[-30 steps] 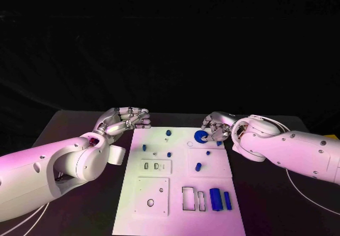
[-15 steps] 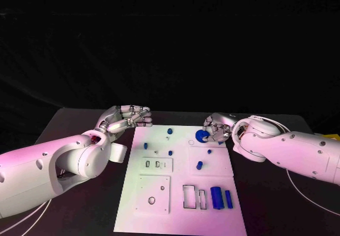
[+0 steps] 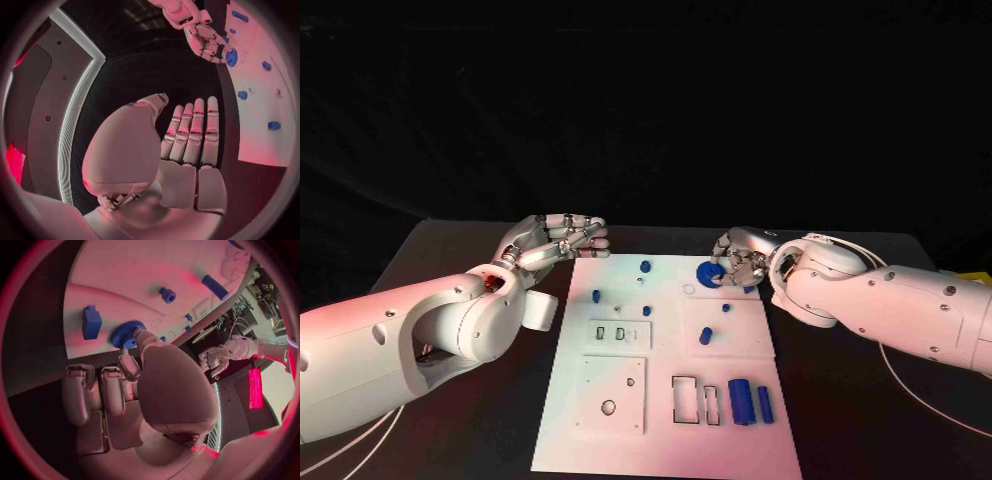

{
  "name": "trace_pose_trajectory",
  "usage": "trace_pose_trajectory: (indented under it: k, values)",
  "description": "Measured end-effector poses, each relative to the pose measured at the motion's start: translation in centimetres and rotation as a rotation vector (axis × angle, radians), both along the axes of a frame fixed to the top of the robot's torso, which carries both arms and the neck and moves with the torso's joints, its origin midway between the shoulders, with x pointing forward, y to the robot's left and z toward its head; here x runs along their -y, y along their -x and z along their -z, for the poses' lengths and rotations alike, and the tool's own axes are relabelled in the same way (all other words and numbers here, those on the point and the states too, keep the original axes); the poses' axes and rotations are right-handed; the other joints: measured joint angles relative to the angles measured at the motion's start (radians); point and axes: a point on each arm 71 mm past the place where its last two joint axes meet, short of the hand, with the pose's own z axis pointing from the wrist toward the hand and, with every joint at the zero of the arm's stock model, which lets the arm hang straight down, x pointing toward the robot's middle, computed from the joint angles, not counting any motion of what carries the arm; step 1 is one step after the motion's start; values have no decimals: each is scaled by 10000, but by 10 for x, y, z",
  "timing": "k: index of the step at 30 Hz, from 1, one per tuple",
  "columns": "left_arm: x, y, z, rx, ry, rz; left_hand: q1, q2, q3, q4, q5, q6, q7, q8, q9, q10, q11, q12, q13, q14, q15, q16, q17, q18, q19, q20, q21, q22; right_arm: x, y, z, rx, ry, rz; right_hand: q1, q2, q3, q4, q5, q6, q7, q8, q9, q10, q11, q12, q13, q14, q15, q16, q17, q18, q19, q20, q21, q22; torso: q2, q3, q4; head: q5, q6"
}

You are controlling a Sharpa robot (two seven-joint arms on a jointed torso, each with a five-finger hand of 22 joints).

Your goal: Assemble the parts on the task board

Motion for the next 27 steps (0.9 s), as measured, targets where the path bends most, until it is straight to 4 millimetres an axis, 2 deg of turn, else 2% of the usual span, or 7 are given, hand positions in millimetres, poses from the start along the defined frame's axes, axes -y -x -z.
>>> trace_pose_trajectory:
  k: [8,17,18,19,21,27]
  values:
    - [0,0,0,-6,1,8,0,0,0,0,0,0,0,0,-1,0,0,0,-1,0,0,0,-1,0,0,0,0,0,-5,4,2,216,17,-129,-68,-95,241,48,-34,268,-90,-69,-47,225,-102,255,329,2,-2,0,-1,1,37,-37,47,8,1,-5,-1,-24,5]
    - [-1,0,0,-10,-4,0,0,0,0,0,0,0,0,0,-2,0,0,0,-1,0,0,0,-2,0,0,0,0,0,-12,13,-3,862,-221,-247,-109,-142,469,24,184,327,-39,-37,-68,403,-122,413,540,1,-73,37,-2,1,37,-37,176,7,-1,0,-1,-20,42]
    - [-1,0,0,-11,-5,-2,0,0,0,0,0,0,0,0,-2,0,0,0,-1,0,0,0,-2,0,0,0,0,0,-13,15,-5,971,-269,-274,-145,-129,505,35,184,327,-38,-37,-68,407,-125,413,561,1,-73,38,-2,-88,37,-37,175,7,-1,1,-1,-14,49]
    - [-1,0,0,-11,-6,-4,0,0,0,0,0,0,0,0,-2,0,0,0,-1,0,0,0,-2,0,0,0,0,1,-16,17,-6,1126,-339,-323,-173,-127,589,30,184,327,-38,-38,-70,407,-125,455,582,1,-73,69,-2,-160,37,-37,234,7,-1,1,-2,-11,55]
    - [-1,0,0,-12,-6,-4,0,0,0,0,0,0,0,0,-3,0,0,0,-1,0,0,0,-2,0,0,0,0,1,-21,20,-9,1360,-440,-416,-214,-119,629,-6,185,327,-39,-39,-79,445,-163,488,623,1,-73,77,-2,-161,30,-44,281,7,-3,2,-6,-2,65]
    - [-1,-1,0,-15,-6,-2,0,0,0,0,0,0,0,0,-4,0,0,0,-1,0,0,0,-2,0,0,0,0,1,-46,30,-16,2028,-653,-929,-276,-129,644,-19,230,326,-39,-42,-85,479,-129,528,693,1,-73,77,-3,-162,35,-111,317,5,-3,1,-12,6,84]
